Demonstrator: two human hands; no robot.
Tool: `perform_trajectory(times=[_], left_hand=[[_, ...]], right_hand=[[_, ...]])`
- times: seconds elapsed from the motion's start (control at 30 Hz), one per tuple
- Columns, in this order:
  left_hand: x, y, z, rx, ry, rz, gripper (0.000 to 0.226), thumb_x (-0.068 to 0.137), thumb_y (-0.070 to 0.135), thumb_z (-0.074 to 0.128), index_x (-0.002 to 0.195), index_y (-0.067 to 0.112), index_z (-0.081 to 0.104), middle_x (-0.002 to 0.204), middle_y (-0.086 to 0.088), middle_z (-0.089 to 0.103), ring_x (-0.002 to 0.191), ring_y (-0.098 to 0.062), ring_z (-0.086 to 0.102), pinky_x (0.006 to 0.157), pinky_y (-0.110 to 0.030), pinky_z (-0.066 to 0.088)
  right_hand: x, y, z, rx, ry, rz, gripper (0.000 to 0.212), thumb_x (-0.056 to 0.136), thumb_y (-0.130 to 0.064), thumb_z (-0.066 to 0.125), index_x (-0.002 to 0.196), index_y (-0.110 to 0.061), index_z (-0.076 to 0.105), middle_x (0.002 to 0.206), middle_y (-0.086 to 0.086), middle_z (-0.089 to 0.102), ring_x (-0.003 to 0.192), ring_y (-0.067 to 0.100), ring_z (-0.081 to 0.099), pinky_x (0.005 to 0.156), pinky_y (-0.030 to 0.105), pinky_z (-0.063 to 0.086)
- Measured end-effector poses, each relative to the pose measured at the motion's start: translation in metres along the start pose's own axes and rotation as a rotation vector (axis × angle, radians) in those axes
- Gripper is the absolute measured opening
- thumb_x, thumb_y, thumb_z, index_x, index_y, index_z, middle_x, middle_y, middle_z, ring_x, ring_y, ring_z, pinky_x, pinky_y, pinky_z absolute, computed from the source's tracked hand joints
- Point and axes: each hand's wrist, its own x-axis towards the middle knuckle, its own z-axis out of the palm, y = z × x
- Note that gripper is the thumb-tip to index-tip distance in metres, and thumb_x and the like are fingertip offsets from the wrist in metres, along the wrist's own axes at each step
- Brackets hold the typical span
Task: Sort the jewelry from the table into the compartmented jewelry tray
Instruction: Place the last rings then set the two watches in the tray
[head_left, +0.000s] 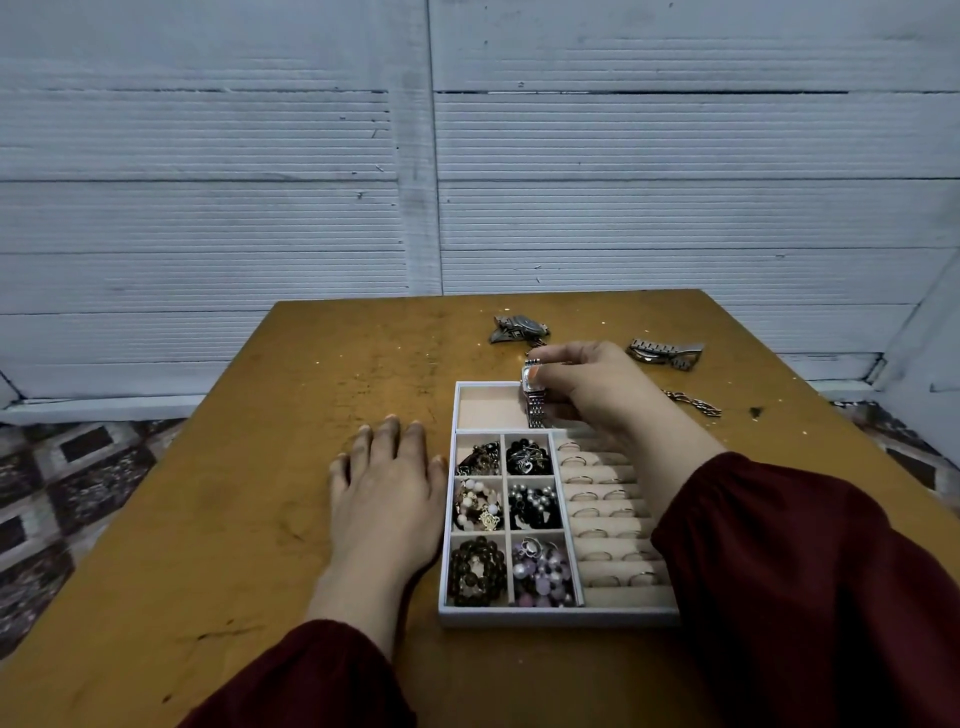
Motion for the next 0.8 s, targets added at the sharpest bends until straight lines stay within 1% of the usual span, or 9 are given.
perform_trajectory(times=[0.03, 0.13, 0.17, 0.33, 0.47, 0.6, 0.67, 0.73, 0.8], left_hand=[[0.0, 0.0, 0.0, -0.003, 0.001, -0.001, 0.052, 0.1, 0.043, 0.022, 0.15, 0.027, 0.018, 0.159, 0.002, 0.011, 0.147, -0.02, 0.004, 0.117, -0.043, 0.004], [-0.001, 0.001, 0.0, -0.006, 0.004, -0.003, 0.052, 0.1, 0.043, 0.022, 0.15, 0.027, 0.018, 0.159, 0.002, 0.012, 0.146, -0.02, 0.004, 0.117, -0.043, 0.004], [-0.001, 0.001, 0.001, -0.007, 0.004, -0.005, 0.052, 0.1, 0.043, 0.023, 0.15, 0.027, 0.018, 0.159, 0.002, 0.012, 0.146, -0.02, 0.004, 0.117, -0.043, 0.005], [-0.001, 0.0, 0.001, 0.002, 0.021, -0.001, 0.052, 0.1, 0.043, 0.024, 0.149, 0.026, 0.02, 0.159, 0.002, 0.014, 0.146, -0.02, 0.007, 0.117, -0.043, 0.007], [-0.001, 0.0, 0.001, -0.01, 0.019, 0.0, 0.052, 0.1, 0.042, 0.024, 0.149, 0.026, 0.02, 0.159, 0.002, 0.014, 0.146, -0.02, 0.006, 0.117, -0.044, 0.007], [0.0, 0.0, 0.001, -0.016, 0.026, -0.003, 0.052, 0.1, 0.042, 0.025, 0.149, 0.027, 0.021, 0.158, 0.003, 0.015, 0.146, -0.019, 0.007, 0.117, -0.044, 0.006], [0.0, 0.0, 0.0, -0.018, 0.023, -0.007, 0.052, 0.1, 0.042, 0.025, 0.149, 0.027, 0.021, 0.158, 0.003, 0.015, 0.146, -0.019, 0.007, 0.117, -0.044, 0.006], [0.0, 0.0, 0.0, -0.026, 0.018, -0.01, 0.052, 0.1, 0.042, 0.026, 0.149, 0.027, 0.021, 0.158, 0.003, 0.014, 0.146, -0.019, 0.007, 0.117, -0.044, 0.006], [-0.001, 0.0, 0.0, -0.029, 0.021, -0.008, 0.052, 0.099, 0.043, 0.026, 0.149, 0.027, 0.022, 0.158, 0.003, 0.015, 0.146, -0.019, 0.007, 0.117, -0.044, 0.006]], right_hand=[[0.001, 0.0, 0.0, -0.017, -0.005, 0.001, 0.017, 0.085, -0.005, 0.066, 0.1, -0.013, 0.064, 0.099, 0.022, 0.07, 0.078, 0.028, 0.064, 0.076, 0.044, 0.055], [0.002, -0.002, -0.002, -0.027, -0.027, 0.001, 0.025, 0.085, 0.0, 0.065, 0.108, -0.011, 0.063, 0.086, 0.012, 0.067, 0.056, 0.014, 0.061, 0.053, 0.026, 0.051], [0.002, -0.003, -0.003, -0.035, -0.031, -0.001, 0.026, 0.085, 0.002, 0.064, 0.108, -0.011, 0.063, 0.086, 0.01, 0.065, 0.054, 0.012, 0.06, 0.05, 0.023, 0.051], [0.006, -0.003, -0.004, -0.1, -0.044, 0.007, 0.027, 0.086, 0.006, 0.062, 0.108, -0.009, 0.062, 0.089, 0.006, 0.062, 0.072, 0.016, 0.063, 0.052, 0.024, 0.055], [0.007, -0.002, -0.006, -0.123, -0.053, 0.014, 0.026, 0.086, 0.007, 0.062, 0.107, -0.008, 0.063, 0.086, 0.007, 0.063, 0.073, 0.019, 0.065, 0.058, 0.027, 0.057], [0.009, 0.0, -0.007, -0.159, -0.05, 0.039, 0.024, 0.084, 0.004, 0.065, 0.104, -0.009, 0.065, 0.098, 0.014, 0.068, 0.081, 0.024, 0.067, 0.064, 0.03, 0.057], [0.011, 0.0, -0.006, -0.17, -0.04, 0.047, 0.021, 0.084, 0.002, 0.066, 0.1, -0.009, 0.065, 0.098, 0.015, 0.068, 0.077, 0.023, 0.066, 0.065, 0.031, 0.057], [0.014, 0.0, -0.007, -0.169, -0.027, 0.053, 0.015, 0.084, 0.0, 0.067, 0.097, -0.007, 0.064, 0.095, 0.017, 0.067, 0.073, 0.022, 0.063, 0.071, 0.036, 0.057], [0.015, -0.001, -0.009, -0.183, -0.022, 0.062, 0.012, 0.085, -0.003, 0.066, 0.097, -0.003, 0.064, 0.095, 0.021, 0.067, 0.075, 0.026, 0.062, 0.081, 0.044, 0.055]])
